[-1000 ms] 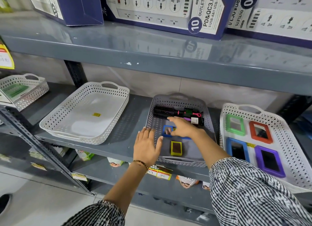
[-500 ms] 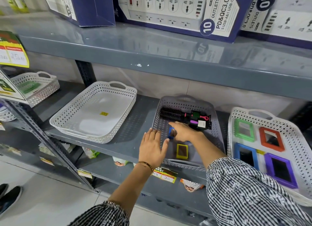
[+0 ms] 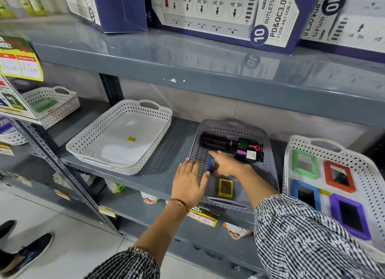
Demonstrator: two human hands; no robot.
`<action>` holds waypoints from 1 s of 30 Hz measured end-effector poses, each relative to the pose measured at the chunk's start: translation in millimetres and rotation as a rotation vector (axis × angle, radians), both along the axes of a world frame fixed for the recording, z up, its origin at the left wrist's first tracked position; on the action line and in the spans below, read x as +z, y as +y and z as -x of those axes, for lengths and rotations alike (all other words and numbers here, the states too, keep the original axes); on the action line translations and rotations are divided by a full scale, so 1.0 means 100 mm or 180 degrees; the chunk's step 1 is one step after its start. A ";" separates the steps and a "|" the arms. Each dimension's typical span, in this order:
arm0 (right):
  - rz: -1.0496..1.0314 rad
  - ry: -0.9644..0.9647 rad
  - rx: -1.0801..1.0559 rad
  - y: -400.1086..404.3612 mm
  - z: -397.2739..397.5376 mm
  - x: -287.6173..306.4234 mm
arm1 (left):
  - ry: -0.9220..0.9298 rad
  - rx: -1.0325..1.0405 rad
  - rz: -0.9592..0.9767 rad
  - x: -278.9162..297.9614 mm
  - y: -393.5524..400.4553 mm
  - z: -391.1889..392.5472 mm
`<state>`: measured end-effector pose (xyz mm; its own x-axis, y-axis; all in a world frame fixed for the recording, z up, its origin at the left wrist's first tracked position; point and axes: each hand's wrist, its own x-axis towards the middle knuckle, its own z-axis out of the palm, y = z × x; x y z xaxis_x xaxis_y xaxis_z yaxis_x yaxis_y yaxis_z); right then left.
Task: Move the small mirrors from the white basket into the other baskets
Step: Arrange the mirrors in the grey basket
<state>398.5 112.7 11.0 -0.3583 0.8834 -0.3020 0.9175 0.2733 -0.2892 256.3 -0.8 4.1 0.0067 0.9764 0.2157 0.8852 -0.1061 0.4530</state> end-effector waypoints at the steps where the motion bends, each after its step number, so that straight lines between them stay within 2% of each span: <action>1: 0.0008 0.0016 0.0000 -0.01 0.00 0.00 | 0.0015 -0.0002 0.0007 0.00 0.00 0.00; 6: -0.0020 0.0208 0.0003 -0.05 -0.05 0.06 | 0.0208 -0.0066 0.0022 0.03 0.00 0.00; 10: -0.0329 0.0555 -0.0215 -0.19 -0.17 0.25 | 0.0395 -0.0105 -0.0066 0.10 -0.02 -0.02; 16: -0.1046 0.0781 -0.1188 -0.82 -0.61 0.51 | 0.0275 -0.0579 -0.0305 0.28 -0.20 -0.26; 20: -0.1642 0.0786 -0.1986 -1.47 -0.91 0.55 | 0.0023 -0.1030 -0.0189 0.35 -0.45 -0.55; 24: -0.1512 0.0156 -0.2406 -1.96 -1.12 0.52 | 0.0098 -0.1484 -0.0073 0.39 -0.64 -0.74; 27: -0.1115 -0.0359 -0.2361 -2.13 -1.19 0.50 | 0.0473 -0.1608 0.0006 0.42 -0.68 -0.80; 30: -0.0986 -0.0810 -0.2302 -2.21 -1.26 0.49 | 0.0809 -0.1651 0.0022 0.43 -0.70 -0.81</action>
<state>524.0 -108.3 59.9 0.3771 0.9262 -0.0020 0.9246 -0.3766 -0.0576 337.0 -70.5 47.6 0.5357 0.8330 0.1382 0.7993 -0.5530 0.2351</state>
